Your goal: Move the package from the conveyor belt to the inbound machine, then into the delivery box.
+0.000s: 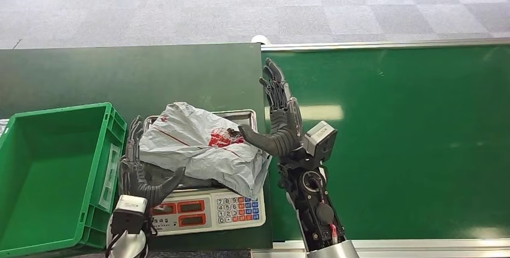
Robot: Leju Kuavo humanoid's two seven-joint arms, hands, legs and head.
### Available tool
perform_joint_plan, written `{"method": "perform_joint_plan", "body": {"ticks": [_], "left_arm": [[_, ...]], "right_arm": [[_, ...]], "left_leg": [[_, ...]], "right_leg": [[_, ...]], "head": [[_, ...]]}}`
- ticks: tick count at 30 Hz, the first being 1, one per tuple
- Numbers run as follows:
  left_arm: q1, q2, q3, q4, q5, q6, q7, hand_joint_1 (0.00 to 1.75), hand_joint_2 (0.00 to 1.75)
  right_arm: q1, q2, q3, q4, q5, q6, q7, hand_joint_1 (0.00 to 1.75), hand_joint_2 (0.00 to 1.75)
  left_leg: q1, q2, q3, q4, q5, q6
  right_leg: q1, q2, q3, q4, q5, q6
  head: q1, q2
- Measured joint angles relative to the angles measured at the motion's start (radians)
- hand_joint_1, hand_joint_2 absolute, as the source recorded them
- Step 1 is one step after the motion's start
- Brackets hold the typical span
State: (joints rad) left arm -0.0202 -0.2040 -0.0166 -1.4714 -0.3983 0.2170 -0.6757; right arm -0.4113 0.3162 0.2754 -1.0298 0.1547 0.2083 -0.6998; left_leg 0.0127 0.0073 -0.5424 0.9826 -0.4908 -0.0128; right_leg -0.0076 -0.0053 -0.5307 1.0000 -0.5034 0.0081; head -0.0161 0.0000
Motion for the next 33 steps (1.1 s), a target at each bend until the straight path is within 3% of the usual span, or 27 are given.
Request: {"method": "perform_joint_plan", "body": {"ticks": [3, 8, 14, 15, 18, 19, 33], "left_arm": [[-0.010, -0.001, -0.002, 0.021, -0.130, 0.052, 0.062, 0.00, 1.75], [-0.051, -0.001, -0.018, 0.104, -0.469, 0.187, 0.244, 0.00, 1.75], [-0.096, -0.003, -0.034, 0.241, -0.725, 0.273, 0.418, 0.00, 1.75], [-0.101, -0.004, -0.035, 0.258, -0.774, 0.286, 0.454, 0.36, 1.75], [-0.115, -0.007, -0.034, 0.296, -0.869, 0.306, 0.527, 1.67, 1.75], [-0.119, -0.008, -0.033, 0.305, -0.884, 0.307, 0.537, 1.74, 1.75], [-0.125, -0.008, -0.014, 0.350, -0.850, 0.291, 0.514, 1.75, 1.75]], "right_arm": [[0.012, 0.000, -0.007, -0.022, 0.001, 0.000, 0.000, 0.00, 1.75], [0.040, 0.000, -0.012, -0.073, 0.023, 0.001, 0.000, 0.00, 1.75], [0.058, 0.000, -0.017, -0.101, 0.021, -0.003, 0.000, 0.00, 1.75], [0.061, 0.000, -0.017, -0.105, 0.016, -0.004, 0.000, 0.00, 1.75], [0.073, -0.004, -0.023, -0.118, -0.007, 0.000, 0.000, 0.00, 1.75], [0.077, -0.006, -0.026, -0.122, -0.013, 0.002, 0.000, 0.00, 1.75], [0.107, -0.022, -0.052, -0.141, -0.030, 0.012, 0.000, 0.00, 1.75]], "left_leg": [[0.000, 0.000, 0.000, 0.000, 0.000, 0.000], [0.000, 0.000, 0.000, 0.000, 0.000, 0.000], [0.000, 0.000, 0.000, 0.000, 0.000, 0.000], [0.000, 0.000, 0.000, 0.000, 0.000, 0.000], [0.000, -0.001, 0.000, 0.000, 0.000, 0.000], [0.000, -0.001, 0.000, 0.000, 0.000, 0.000], [0.000, -0.001, 0.002, 0.000, 0.000, 0.000]], "right_leg": [[0.000, 0.000, 0.000, 0.000, 0.000, 0.000], [0.000, 0.000, 0.000, 0.000, 0.000, 0.000], [0.000, 0.000, 0.000, 0.000, 0.000, 0.000], [0.000, 0.000, 0.000, 0.000, 0.000, 0.000], [0.000, 0.000, 0.001, 0.000, 0.000, 0.000], [0.000, 0.000, 0.001, 0.000, 0.000, 0.000], [0.000, 0.000, 0.003, 0.000, 0.000, 0.000]], "head": [[0.000, 0.000], [0.000, 0.000], [0.000, 0.000], [0.000, 0.000], [0.000, 0.000], [0.000, 0.000], [0.000, 0.000]]}}
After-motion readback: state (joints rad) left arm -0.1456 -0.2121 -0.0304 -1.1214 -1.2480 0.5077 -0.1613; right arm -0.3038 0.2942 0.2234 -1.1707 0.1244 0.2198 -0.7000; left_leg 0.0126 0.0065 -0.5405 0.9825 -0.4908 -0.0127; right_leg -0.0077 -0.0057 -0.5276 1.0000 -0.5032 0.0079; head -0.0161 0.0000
